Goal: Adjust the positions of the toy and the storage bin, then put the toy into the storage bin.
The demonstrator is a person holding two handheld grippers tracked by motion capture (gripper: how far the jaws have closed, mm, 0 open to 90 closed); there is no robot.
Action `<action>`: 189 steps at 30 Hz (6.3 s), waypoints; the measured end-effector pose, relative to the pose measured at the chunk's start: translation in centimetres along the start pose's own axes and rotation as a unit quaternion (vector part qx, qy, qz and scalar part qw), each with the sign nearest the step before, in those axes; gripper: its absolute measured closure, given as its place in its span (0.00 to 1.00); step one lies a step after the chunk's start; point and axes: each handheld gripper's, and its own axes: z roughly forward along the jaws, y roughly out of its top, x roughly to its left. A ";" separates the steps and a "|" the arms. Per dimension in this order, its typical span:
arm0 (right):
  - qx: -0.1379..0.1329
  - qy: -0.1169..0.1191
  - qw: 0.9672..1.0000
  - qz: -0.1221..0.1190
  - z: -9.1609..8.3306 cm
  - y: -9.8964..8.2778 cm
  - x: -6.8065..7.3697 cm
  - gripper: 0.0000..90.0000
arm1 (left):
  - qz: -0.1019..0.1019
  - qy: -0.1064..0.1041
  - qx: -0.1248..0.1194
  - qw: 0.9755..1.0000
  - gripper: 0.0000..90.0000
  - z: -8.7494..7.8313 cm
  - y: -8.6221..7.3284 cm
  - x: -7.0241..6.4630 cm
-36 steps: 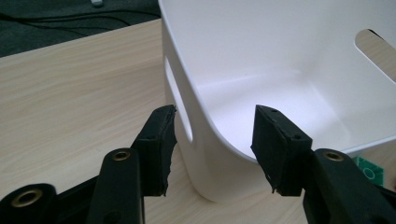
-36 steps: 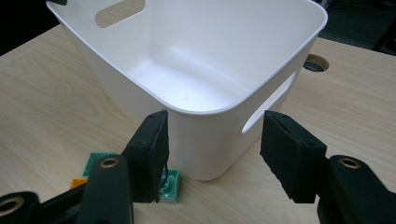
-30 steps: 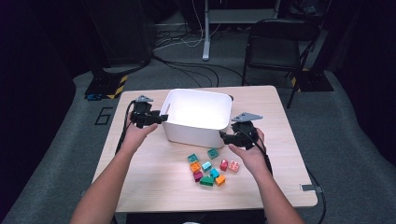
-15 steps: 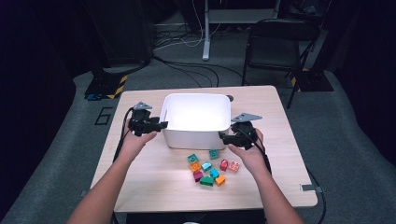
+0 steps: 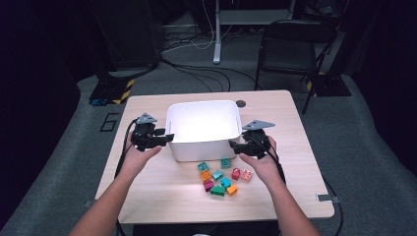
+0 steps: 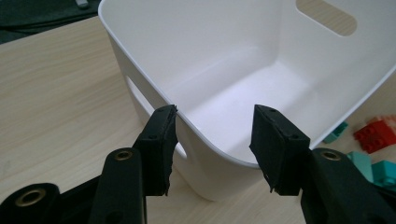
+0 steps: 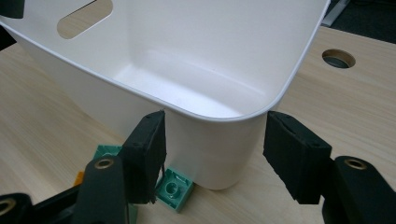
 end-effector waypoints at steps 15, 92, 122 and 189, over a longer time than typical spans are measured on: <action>0.004 0.008 1.000 -0.008 -0.8 0.3 0.4 0.45 | -0.007 -0.004 -0.022 1.000 0.53 -0.5 -0.6 0.2; 0.070 0.042 0.996 -0.047 -0.3 -9.8 -0.7 0.58 | -0.050 0.052 -0.057 0.996 0.45 -4.5 -7.0 3.8; 0.117 0.057 0.990 -0.061 1.5 -10.8 -1.0 0.61 | -0.061 0.051 -0.057 0.995 0.46 -4.4 -7.2 4.3; 0.062 0.063 0.995 -0.039 -5.2 3.1 -1.3 0.65 | -0.083 0.060 -0.075 0.992 0.46 -6.4 -8.1 4.9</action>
